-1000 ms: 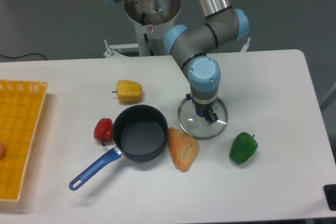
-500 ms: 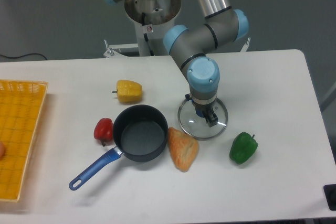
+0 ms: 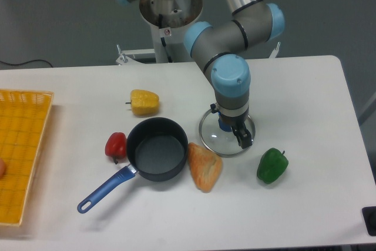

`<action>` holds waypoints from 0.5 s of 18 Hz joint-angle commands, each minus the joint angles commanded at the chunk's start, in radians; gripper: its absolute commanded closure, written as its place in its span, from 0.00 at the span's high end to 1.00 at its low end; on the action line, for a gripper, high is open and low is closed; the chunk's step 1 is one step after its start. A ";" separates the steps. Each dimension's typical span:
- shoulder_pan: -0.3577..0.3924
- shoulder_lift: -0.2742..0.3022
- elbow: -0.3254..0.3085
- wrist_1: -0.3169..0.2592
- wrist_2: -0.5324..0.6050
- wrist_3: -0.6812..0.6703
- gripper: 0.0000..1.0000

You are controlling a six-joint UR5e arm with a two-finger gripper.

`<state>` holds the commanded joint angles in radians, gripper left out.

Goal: Place the lid on the table

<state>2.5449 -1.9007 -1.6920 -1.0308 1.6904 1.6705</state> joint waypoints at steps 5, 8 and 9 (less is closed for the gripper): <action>-0.006 0.046 0.012 -0.043 -0.020 -0.008 1.00; -0.006 0.069 0.012 -0.074 -0.031 -0.034 1.00; -0.006 0.074 0.012 -0.084 -0.032 -0.034 1.00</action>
<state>2.5387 -1.8270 -1.6797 -1.1151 1.6582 1.6368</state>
